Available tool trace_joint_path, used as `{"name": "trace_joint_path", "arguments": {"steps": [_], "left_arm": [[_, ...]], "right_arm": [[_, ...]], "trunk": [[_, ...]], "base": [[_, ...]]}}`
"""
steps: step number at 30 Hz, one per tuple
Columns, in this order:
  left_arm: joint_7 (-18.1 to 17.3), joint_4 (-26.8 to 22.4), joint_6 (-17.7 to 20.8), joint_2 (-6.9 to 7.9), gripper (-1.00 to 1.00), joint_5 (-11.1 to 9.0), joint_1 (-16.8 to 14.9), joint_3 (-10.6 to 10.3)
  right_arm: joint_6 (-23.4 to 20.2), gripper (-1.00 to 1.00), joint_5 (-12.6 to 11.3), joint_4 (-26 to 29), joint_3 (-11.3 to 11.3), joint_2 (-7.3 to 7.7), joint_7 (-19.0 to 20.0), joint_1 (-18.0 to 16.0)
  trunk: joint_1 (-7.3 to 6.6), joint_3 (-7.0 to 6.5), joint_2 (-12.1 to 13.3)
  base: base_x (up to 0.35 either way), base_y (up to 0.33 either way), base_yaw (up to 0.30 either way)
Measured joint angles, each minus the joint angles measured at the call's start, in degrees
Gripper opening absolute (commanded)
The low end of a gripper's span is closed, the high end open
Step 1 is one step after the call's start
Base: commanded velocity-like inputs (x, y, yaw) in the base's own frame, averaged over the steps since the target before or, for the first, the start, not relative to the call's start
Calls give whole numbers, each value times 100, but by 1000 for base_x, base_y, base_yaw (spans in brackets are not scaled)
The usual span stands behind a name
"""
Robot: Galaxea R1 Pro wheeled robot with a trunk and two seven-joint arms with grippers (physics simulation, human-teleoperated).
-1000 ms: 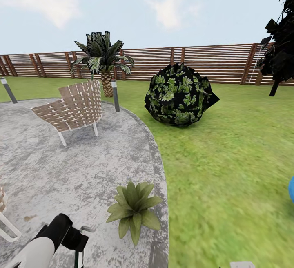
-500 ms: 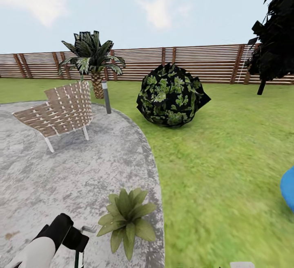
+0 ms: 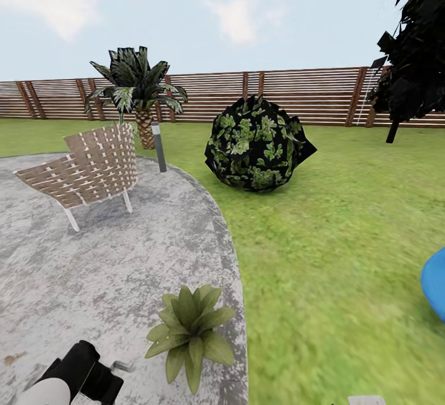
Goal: Pick up the pesticide atomizer in the garden and spray insectifuge to fully cover both potted plants in the garden.
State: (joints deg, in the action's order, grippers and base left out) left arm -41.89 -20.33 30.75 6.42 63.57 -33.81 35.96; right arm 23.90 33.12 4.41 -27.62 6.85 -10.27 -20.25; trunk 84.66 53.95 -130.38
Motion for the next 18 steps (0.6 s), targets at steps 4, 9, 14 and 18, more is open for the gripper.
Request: {"name": "trace_joint_path", "arguments": {"steps": [4,9,14,18], "left_arm": [[-686,-69,-2,-43,-100,17,-58,-491],[-1155,-765,-34,137,-100,34,4,-772],[-1171,-994,-339,133,-100,24,-10,-769],[-1166,-1144,-344,35,-100,12,-82,-752]], "right_arm": [[-1,100,2,-4,2,0,0,0],[0,100,0,-1,0,0,0,0],[2,100,-7,-1,-2,0,0,-1],[7,100,-11,0,-5,0,-1,-2]], "trunk": [[0,0,0],[0,0,0],[0,0,0],[2,0,0]], "base": [[0,0,0],[0,0,0],[0,0,109],[-139,-33,134]]}}
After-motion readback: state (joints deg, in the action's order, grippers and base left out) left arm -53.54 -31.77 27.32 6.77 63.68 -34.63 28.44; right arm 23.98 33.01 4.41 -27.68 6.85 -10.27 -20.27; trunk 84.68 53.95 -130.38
